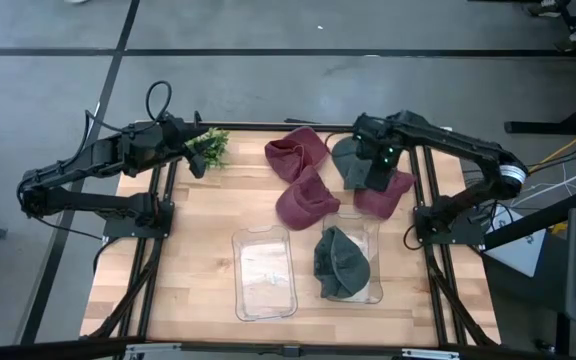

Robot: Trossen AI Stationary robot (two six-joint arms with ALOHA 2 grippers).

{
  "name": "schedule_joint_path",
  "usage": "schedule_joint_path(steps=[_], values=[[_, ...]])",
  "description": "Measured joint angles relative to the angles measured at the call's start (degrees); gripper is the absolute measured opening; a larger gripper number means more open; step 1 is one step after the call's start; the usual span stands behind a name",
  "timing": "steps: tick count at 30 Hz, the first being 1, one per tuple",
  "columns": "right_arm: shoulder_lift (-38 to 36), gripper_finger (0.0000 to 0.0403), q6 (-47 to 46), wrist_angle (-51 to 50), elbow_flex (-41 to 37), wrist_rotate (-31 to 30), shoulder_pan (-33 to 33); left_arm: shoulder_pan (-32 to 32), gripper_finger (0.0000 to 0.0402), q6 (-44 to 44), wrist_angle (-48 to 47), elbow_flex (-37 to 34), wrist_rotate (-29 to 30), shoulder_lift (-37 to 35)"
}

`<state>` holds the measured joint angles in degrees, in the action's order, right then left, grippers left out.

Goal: Pick & Place hat
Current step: Put the black cap into the right transparent bin

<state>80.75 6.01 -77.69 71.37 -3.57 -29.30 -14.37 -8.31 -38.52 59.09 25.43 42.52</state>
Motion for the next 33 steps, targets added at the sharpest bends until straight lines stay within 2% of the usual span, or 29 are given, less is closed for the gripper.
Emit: schedule_joint_path(steps=[8,20,26,33], values=[[-4.1,0.0097,3.1,14.8,-9.6,3.8,0.0,0.0,0.0148,-0.6,0.0,0.0,0.4,0.0],[-4.2,0.0189,5.4,21.7,-18.5,3.3,0.0,0.0,0.0148,-1.0,-0.2,0.0,0.5,0.0],[-4.2,0.0193,5.8,26.3,-19.1,3.6,0.0,0.0,0.0148,-1.5,-0.3,0.0,0.5,0.0],[-4.0,0.0189,9.3,26.0,-19.1,4.6,0.4,0.0,0.0148,-1.5,-0.3,0.0,0.5,0.0]])
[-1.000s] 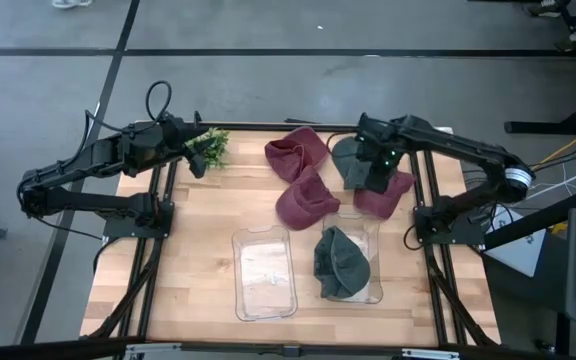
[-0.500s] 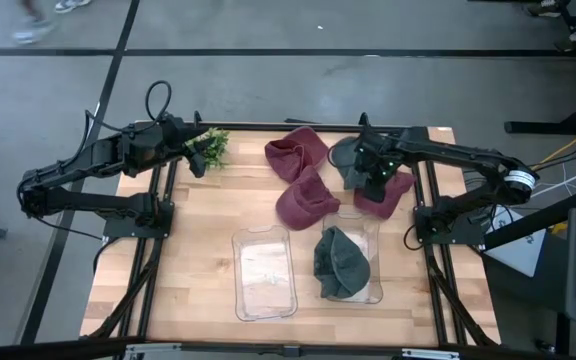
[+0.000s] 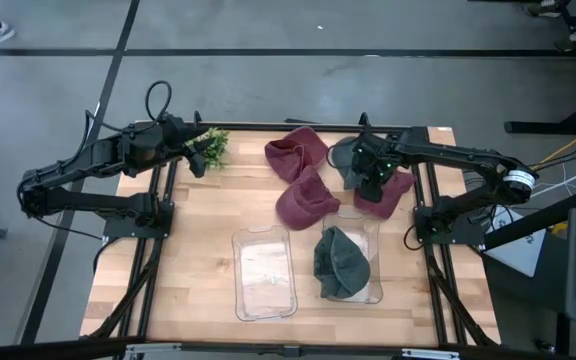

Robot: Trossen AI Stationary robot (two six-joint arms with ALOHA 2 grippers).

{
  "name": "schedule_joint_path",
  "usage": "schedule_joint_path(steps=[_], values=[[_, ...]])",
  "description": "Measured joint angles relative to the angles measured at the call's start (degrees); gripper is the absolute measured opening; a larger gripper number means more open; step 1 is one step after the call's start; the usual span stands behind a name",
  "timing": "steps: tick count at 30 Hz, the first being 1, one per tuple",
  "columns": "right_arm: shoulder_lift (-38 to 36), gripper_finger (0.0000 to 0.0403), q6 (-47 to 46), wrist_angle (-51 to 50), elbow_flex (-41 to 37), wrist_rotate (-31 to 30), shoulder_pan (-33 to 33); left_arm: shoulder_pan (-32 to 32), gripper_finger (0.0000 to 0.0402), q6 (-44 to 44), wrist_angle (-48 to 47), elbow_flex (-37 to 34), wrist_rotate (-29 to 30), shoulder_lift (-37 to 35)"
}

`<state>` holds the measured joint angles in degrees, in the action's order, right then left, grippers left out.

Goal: Pick & Place hat
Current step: Put the black cap into the right transparent bin

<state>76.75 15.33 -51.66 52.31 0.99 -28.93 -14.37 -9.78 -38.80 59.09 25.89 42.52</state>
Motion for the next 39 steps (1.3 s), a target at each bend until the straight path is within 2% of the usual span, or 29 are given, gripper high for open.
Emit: schedule_joint_path(steps=[9,14,21,35,39], values=[[0.0,0.0188,4.5,-0.6,-0.1,0.6,0.5,0.0,0.0148,0.0,0.0,0.0,0.0,0.0],[0.1,0.0188,6.1,1.6,-3.0,0.5,0.8,0.0,0.0148,0.0,0.0,0.0,0.0,0.0],[0.1,0.0188,3.5,5.3,-5.0,-7.7,2.3,0.0,0.0148,-0.5,0.0,0.0,0.0,0.0],[0.1,0.0188,3.5,7.6,-5.0,-6.4,2.6,0.0,0.0148,-0.6,-0.2,0.0,0.0,1.0],[0.1,0.0169,3.2,7.8,-5.0,-6.4,2.6,0.0,0.0148,-0.6,-0.3,0.0,0.0,1.1]])
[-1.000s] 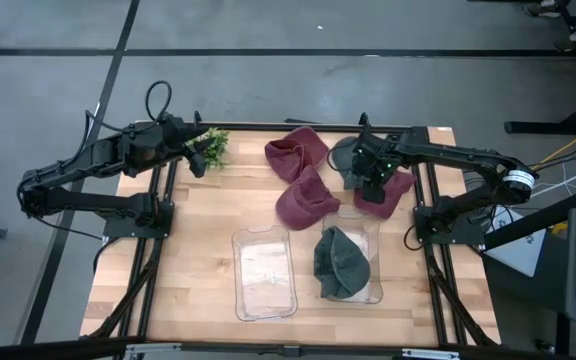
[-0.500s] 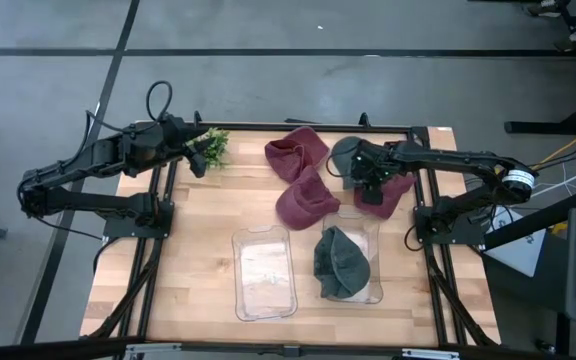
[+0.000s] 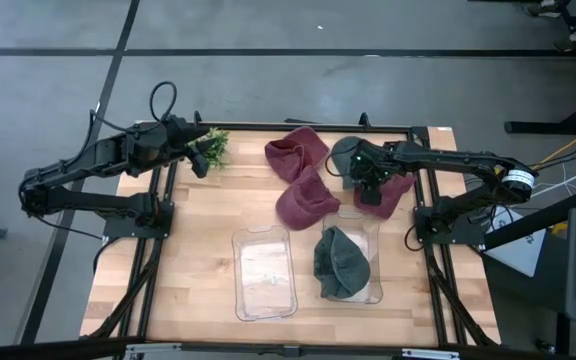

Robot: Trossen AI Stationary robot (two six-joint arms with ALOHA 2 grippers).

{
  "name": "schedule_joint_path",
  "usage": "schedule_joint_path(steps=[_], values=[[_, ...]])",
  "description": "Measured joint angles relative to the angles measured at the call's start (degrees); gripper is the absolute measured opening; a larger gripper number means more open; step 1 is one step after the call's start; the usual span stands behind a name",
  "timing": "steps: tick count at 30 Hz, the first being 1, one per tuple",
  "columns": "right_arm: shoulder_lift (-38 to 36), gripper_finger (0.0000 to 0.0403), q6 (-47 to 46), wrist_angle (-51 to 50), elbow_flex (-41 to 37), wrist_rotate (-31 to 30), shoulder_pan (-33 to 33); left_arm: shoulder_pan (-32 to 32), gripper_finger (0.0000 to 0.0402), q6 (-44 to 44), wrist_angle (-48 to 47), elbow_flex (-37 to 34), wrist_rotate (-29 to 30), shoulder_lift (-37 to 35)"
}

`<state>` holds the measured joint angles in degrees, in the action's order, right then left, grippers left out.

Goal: Pick & Place hat
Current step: Put the black cap into the right transparent bin

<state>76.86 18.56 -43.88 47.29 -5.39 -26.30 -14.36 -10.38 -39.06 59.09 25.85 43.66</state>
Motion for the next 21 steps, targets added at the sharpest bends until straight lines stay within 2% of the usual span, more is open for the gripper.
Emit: schedule_joint_path(steps=[12,21], values=[[0.0,0.0017,-0.8,-0.1,0.0,0.7,0.0,0.0,0.0148,0.0,0.0,0.0,-0.3,0.0],[0.0,0.0004,-3.7,-0.6,0.0,2.6,0.0,0.0,0.0148,0.0,-0.2,0.0,-0.3,0.0]])
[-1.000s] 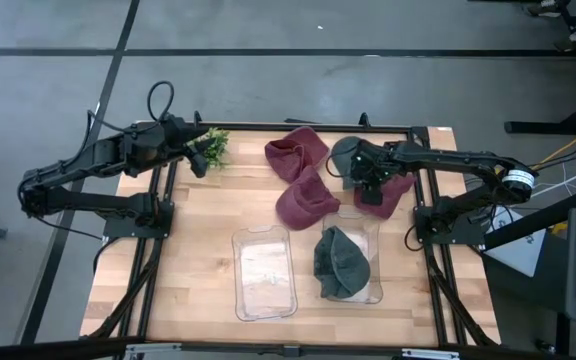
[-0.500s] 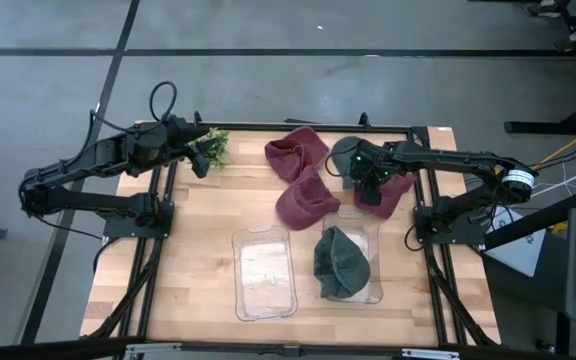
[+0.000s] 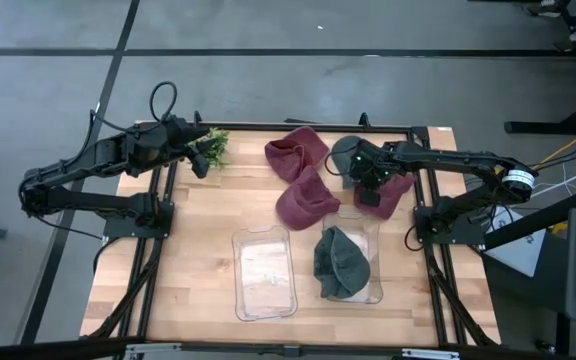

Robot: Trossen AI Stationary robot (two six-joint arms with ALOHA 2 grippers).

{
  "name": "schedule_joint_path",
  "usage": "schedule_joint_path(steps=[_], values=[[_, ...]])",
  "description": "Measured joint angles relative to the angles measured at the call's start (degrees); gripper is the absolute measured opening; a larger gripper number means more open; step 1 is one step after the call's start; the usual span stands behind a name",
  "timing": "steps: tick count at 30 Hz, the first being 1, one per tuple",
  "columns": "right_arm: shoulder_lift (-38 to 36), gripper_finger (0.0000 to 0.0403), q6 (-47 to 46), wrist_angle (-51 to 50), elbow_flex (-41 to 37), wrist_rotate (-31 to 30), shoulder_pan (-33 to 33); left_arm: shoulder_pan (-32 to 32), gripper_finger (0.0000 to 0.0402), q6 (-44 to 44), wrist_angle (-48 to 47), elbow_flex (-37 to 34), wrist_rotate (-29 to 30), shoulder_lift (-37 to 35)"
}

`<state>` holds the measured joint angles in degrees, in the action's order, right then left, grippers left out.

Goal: Pick & Place hat
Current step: Put the black cap into the right transparent bin

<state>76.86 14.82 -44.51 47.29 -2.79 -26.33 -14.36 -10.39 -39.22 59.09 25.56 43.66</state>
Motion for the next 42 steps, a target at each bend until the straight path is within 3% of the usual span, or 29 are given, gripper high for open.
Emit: schedule_joint_path(steps=[13,30,42], values=[[0.0,0.0001,-3.5,-1.3,4.2,-0.1,0.0,0.0,0.0148,-0.4,0.0,0.0,-1.5,0.0],[0.0,0.0,-0.9,-17.3,31.1,-8.1,0.0,0.0,0.0148,-0.4,-0.3,0.0,-1.9,0.0],[0.0,0.0,-2.5,-19.7,32.0,-8.2,0.0,0.0,0.0148,-0.4,-1.5,0.0,-2.8,0.0]])
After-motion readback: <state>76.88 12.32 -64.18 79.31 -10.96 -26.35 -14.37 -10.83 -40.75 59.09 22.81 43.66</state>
